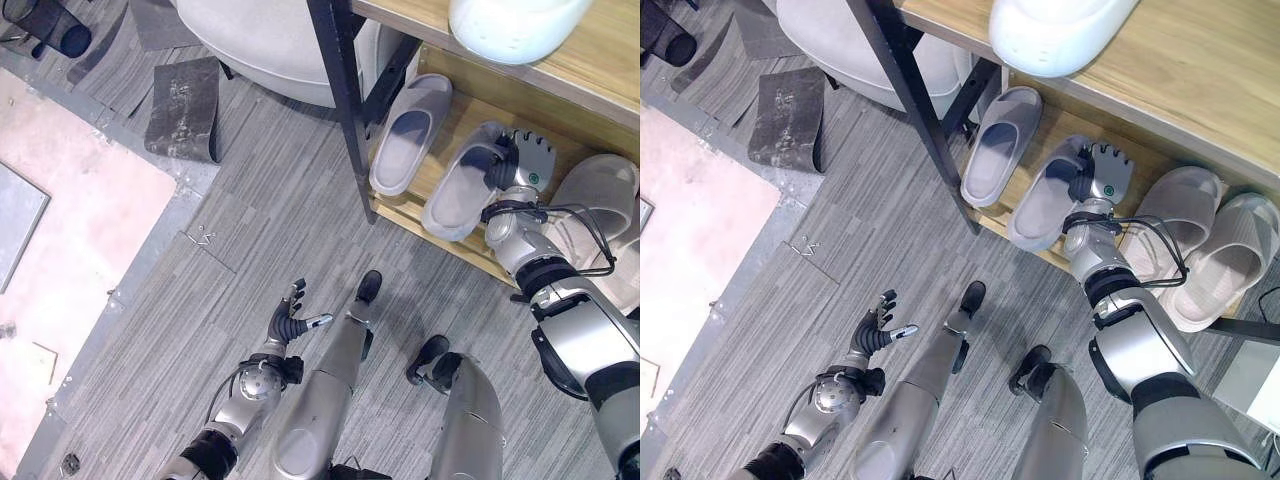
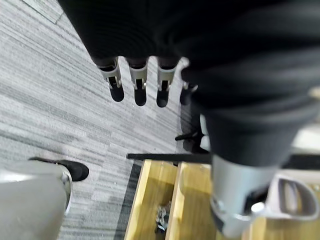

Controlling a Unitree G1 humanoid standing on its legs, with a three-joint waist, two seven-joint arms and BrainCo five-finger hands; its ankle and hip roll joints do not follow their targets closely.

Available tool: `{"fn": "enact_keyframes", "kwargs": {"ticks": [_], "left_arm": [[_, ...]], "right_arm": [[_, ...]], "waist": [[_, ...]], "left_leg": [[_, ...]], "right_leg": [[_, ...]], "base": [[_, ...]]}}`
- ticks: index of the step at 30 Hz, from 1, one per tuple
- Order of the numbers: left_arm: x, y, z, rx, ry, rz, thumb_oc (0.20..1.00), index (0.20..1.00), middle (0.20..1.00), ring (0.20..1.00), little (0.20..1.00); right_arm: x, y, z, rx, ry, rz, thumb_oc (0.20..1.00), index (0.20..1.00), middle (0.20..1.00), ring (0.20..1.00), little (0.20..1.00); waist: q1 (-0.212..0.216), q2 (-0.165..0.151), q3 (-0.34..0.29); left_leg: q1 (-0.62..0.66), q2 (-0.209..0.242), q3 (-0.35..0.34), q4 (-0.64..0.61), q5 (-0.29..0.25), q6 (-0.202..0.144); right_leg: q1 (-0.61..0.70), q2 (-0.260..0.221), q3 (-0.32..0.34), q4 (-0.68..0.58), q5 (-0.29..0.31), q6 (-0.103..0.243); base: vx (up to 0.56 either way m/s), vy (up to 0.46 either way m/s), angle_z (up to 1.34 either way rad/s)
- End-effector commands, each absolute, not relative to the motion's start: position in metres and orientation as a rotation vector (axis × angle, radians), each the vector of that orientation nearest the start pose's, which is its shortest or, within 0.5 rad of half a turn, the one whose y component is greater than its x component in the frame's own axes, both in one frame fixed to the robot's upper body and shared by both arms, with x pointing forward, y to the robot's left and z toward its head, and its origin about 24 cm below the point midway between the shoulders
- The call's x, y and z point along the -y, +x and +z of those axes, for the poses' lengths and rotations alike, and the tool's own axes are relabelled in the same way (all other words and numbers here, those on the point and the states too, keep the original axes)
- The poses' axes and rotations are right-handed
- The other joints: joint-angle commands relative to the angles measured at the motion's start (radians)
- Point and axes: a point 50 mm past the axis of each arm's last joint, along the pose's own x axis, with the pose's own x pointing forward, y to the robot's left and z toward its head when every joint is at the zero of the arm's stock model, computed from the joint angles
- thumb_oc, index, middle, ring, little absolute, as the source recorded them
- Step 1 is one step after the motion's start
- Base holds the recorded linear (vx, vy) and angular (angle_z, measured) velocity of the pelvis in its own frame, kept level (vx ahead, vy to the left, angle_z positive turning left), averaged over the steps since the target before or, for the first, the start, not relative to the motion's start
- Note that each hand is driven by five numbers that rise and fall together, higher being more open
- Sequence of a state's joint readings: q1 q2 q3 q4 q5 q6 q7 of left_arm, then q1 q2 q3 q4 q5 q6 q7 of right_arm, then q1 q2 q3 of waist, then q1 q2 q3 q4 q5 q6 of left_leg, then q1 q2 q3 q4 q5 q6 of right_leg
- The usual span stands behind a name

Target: Arrange the slippers neatly on the shoe rack.

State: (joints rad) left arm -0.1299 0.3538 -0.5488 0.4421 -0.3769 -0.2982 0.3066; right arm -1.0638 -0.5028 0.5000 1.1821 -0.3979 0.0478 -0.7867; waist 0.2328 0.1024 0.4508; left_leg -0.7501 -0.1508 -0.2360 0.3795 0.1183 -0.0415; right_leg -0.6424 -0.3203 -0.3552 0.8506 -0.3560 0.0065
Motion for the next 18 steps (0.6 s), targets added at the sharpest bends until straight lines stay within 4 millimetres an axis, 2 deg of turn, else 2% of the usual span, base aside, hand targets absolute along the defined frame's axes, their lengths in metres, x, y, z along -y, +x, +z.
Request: {"fn": "enact_keyframes", "kwargs": {"ticks": [1, 7, 13, 15, 16, 17, 18], "left_arm": [[-0.135, 0.251, -0.008, -0.074, 0.046, -0.105, 1.0, 1.0, 1.0, 1.0, 1.0], [-0.133, 0.252, -0.008, -0.075, 0.06, -0.123, 1.0, 1.0, 1.0, 1.0, 1.0], [-0.132, 0.255, -0.006, -0.069, 0.053, -0.126, 1.0, 1.0, 1.0, 1.0, 1.0], [-0.132, 0.256, -0.006, -0.071, 0.047, -0.111, 1.0, 1.0, 1.0, 1.0, 1.0], [-0.132, 0.256, -0.006, -0.072, 0.047, -0.111, 1.0, 1.0, 1.0, 1.0, 1.0], [-0.133, 0.257, -0.007, -0.079, 0.047, -0.093, 1.0, 1.0, 1.0, 1.0, 1.0], [-0.134, 0.257, -0.008, -0.083, 0.042, -0.081, 1.0, 1.0, 1.0, 1.0, 1.0]], "right_arm": [[0.257, 0.399, 0.222, 0.357, -1.275, -0.806, 1.0, 1.0, 1.0, 1.0, 1.0], [0.266, 0.397, 0.221, 0.302, -1.249, -0.836, 1.0, 1.0, 1.0, 1.0, 1.0], [0.258, 0.4, 0.228, 0.329, -1.13, -0.821, 1.0, 1.0, 1.0, 1.0, 1.0], [0.243, 0.403, 0.235, 0.399, -1.005, -0.796, 1.0, 1.0, 1.0, 1.0, 1.0], [0.243, 0.403, 0.235, 0.399, -1.005, -0.796, 1.0, 1.0, 1.0, 1.0, 1.0], [0.225, 0.403, 0.243, 0.481, -0.914, -0.765, 1.0, 1.0, 1.0, 1.0, 1.0], [0.216, 0.402, 0.247, 0.524, -0.871, -0.748, 1.0, 1.0, 1.0, 1.0, 1.0]], "waist": [[0.025, 0.021, -0.002], [0.031, 0.027, -0.003], [0.026, 0.022, 0.001], [0.012, 0.015, 0.005], [0.012, 0.015, 0.005], [0.001, 0.008, 0.006], [-0.006, 0.004, 0.008]], "left_leg": [[0.004, -0.011, 0.024, 0.222, -0.256, 0.038], [0.02, -0.014, 0.016, 0.204, -0.251, 0.039], [0.03, -0.012, 0.022, 0.194, -0.248, 0.038], [0.043, -0.006, 0.027, 0.181, -0.247, 0.037], [0.044, -0.006, 0.027, 0.18, -0.247, 0.037], [0.055, -0.001, 0.032, 0.171, -0.247, 0.037], [0.058, 0.001, 0.034, 0.169, -0.248, 0.037]], "right_leg": [[-0.007, 0.016, 0.083, -0.131, 0.092, 0.074], [0.005, 0.013, 0.082, -0.143, 0.094, 0.078], [0.015, 0.016, 0.084, -0.155, 0.102, 0.08], [0.023, 0.021, 0.089, -0.168, 0.107, 0.08], [0.024, 0.021, 0.089, -0.168, 0.107, 0.08], [0.031, 0.027, 0.092, -0.179, 0.11, 0.08], [0.033, 0.029, 0.095, -0.183, 0.113, 0.08]], "base": [[0.0, 0.004, 0.05], [0.0, 0.0, 0.0], [0.0, 0.0, 0.0], [0.0, 0.0, 0.0], [0.0, 0.0, 0.0], [0.02, 0.03, -0.02], [0.02, 0.034, -0.03]]}}
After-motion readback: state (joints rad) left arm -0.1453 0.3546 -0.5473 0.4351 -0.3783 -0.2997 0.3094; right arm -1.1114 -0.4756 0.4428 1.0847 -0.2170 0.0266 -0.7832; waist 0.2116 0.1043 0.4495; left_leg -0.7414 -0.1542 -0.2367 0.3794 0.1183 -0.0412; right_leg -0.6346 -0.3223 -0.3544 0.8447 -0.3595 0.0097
